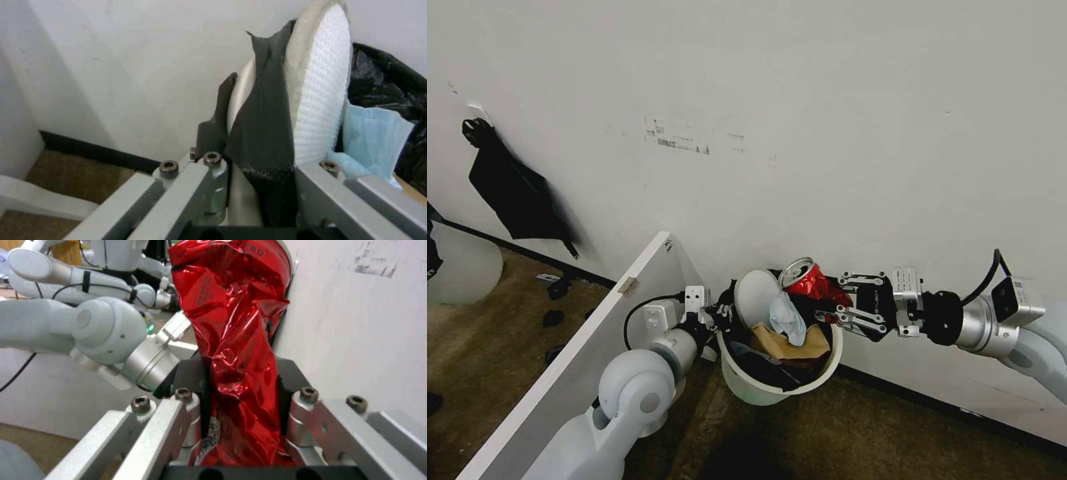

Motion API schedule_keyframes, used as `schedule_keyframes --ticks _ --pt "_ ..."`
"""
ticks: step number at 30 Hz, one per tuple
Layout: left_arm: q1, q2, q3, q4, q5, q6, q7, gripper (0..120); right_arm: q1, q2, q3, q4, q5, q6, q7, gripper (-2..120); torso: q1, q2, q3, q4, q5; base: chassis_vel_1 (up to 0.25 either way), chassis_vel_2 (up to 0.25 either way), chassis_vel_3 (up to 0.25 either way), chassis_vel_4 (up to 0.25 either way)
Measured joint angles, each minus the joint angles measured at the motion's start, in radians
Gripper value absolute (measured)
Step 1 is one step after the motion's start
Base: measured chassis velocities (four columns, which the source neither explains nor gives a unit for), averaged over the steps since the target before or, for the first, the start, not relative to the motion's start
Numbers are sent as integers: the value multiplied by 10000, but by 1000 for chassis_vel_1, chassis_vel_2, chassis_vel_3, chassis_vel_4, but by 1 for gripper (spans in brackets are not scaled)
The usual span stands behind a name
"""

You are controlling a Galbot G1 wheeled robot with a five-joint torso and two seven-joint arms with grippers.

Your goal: Pick up the trash bin and place the garbage on the floor into it.

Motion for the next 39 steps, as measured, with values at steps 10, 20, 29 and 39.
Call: schedule_keyframes --ticks 10,20,29,39 --pt "-432 -145 378 325 -185 -18 6 4 -43 -9 51 -65 6 29 -29 23 0 0 0 0 1 0 0 0 0" --pt "-425 -159 362 363 -211 -25 18 4 -83 -37 76 62 61 -145 577 42 0 0 0 0 0 0 0 0 0" --pt "-428 -180 335 366 -203 -26 25 4 -37 -132 104 263 115 -1119 723 75 0 0 0 0 -1 0 0 0 0" --pt "-349 -208 293 302 -155 -29 32 4 -58 -220 -107 308 58 -1454 745 100 0 0 0 0 -1 0 0 0 0"
